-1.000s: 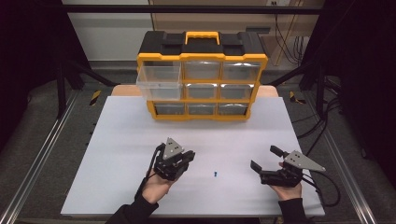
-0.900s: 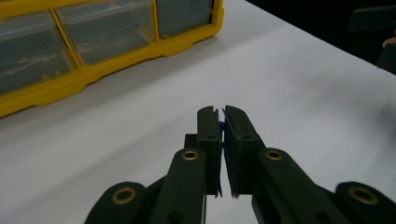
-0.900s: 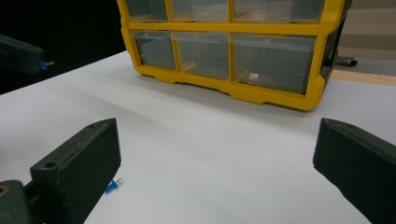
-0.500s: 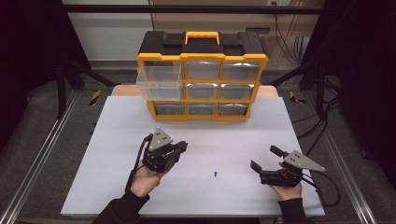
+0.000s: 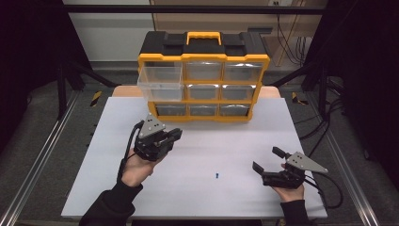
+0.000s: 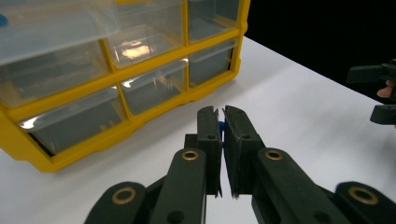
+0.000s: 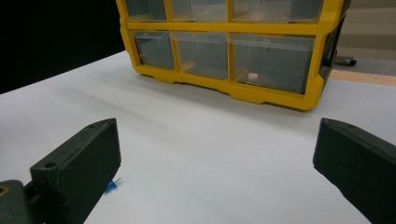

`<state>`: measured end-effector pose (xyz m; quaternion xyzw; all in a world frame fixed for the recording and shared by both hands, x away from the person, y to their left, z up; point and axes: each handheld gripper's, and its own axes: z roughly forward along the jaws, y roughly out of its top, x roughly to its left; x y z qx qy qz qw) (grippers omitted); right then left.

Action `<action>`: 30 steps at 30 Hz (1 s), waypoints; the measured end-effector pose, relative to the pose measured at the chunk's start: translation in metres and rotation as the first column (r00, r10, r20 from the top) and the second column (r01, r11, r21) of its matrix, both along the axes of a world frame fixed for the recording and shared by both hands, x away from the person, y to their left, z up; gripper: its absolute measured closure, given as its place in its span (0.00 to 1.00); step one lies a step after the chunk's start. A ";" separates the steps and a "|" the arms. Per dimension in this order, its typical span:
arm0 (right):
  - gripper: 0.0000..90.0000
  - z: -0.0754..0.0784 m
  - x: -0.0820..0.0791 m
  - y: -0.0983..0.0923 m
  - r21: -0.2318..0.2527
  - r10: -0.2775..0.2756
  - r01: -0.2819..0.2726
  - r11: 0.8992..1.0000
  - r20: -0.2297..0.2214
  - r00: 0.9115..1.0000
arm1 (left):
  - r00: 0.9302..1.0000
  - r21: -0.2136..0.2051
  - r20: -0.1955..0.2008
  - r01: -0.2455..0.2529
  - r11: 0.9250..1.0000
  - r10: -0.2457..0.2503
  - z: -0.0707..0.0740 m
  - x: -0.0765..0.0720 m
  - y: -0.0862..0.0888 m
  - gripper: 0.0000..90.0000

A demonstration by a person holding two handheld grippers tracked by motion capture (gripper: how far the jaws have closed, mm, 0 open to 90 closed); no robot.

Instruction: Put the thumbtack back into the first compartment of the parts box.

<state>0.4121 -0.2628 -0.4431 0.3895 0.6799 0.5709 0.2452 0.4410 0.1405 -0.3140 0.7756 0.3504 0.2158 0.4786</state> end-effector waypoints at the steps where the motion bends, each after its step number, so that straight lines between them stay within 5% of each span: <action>1: 0.02 0.000 0.000 0.000 0.001 0.001 -0.001 1.000 -0.001 1.000 | 1.000 0.005 0.005 -0.001 1.000 0.001 0.003 0.001 0.000 0.94; 21: 0.02 0.000 0.000 0.000 0.000 0.001 -0.001 1.000 -0.002 1.000 | 0.996 -0.032 0.089 -0.029 0.999 0.032 0.072 0.021 0.019 0.94; 30: 0.02 0.000 -0.001 0.000 0.005 0.000 0.000 1.000 -0.010 1.000 | 0.989 -0.002 0.124 -0.080 0.997 0.080 0.094 0.041 0.019 0.94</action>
